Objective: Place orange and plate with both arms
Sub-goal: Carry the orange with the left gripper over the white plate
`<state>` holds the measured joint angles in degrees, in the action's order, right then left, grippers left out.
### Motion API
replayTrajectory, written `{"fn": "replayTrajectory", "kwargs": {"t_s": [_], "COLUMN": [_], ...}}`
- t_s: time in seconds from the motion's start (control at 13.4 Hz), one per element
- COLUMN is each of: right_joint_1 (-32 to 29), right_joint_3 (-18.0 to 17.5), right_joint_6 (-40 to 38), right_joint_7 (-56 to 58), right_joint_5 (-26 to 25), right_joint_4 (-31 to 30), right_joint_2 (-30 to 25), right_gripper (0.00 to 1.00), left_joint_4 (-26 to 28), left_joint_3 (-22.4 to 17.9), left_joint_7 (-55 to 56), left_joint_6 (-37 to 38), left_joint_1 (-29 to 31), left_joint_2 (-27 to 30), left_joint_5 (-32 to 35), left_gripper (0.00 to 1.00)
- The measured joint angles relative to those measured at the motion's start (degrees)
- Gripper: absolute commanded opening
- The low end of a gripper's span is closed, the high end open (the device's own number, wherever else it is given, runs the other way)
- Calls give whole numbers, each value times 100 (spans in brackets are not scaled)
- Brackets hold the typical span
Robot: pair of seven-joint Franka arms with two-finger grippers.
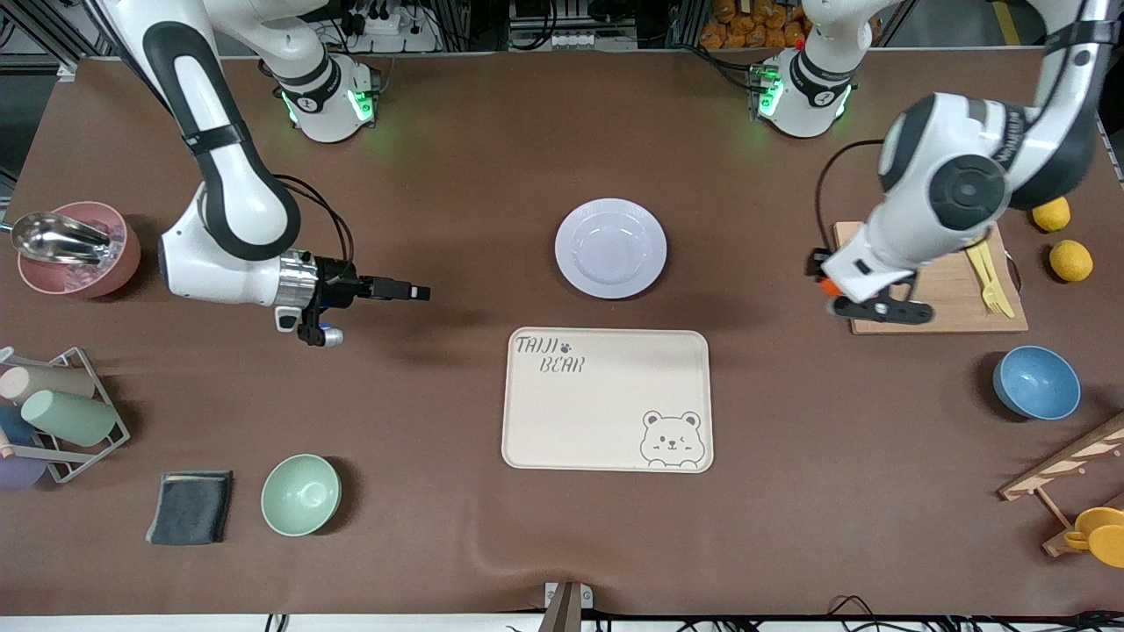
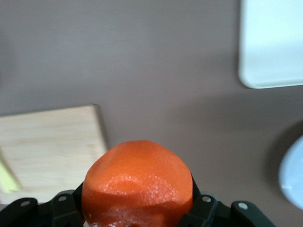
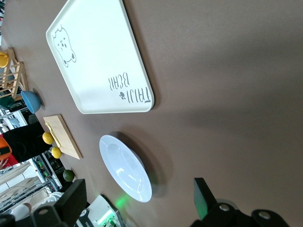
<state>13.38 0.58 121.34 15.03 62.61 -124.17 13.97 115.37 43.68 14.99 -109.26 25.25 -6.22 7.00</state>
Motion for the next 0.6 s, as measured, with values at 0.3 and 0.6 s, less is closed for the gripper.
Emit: {"fn": "replayTrajectory", "kwargs": {"t_s": [0.3,0.6], "right_joint_1": [291,592], "right_joint_3": [-1,-2], "right_joint_6": [496,907], "right_joint_7": [739,801], "right_joint_5": [699,960], "right_joint_4": [-415,-518], "right_joint_2": [-4,-5], "right_gripper": [100,100], "left_joint_4": [-215,-839], "left_joint_3": [731,711], "left_joint_7": [1856,3606], "left_joint_6": [-26,-79], "left_joint_1": [-748,-2171], "left_joint_2": [-464,-1654], "left_joint_5": [-161,164], "left_gripper": [2,3]}}
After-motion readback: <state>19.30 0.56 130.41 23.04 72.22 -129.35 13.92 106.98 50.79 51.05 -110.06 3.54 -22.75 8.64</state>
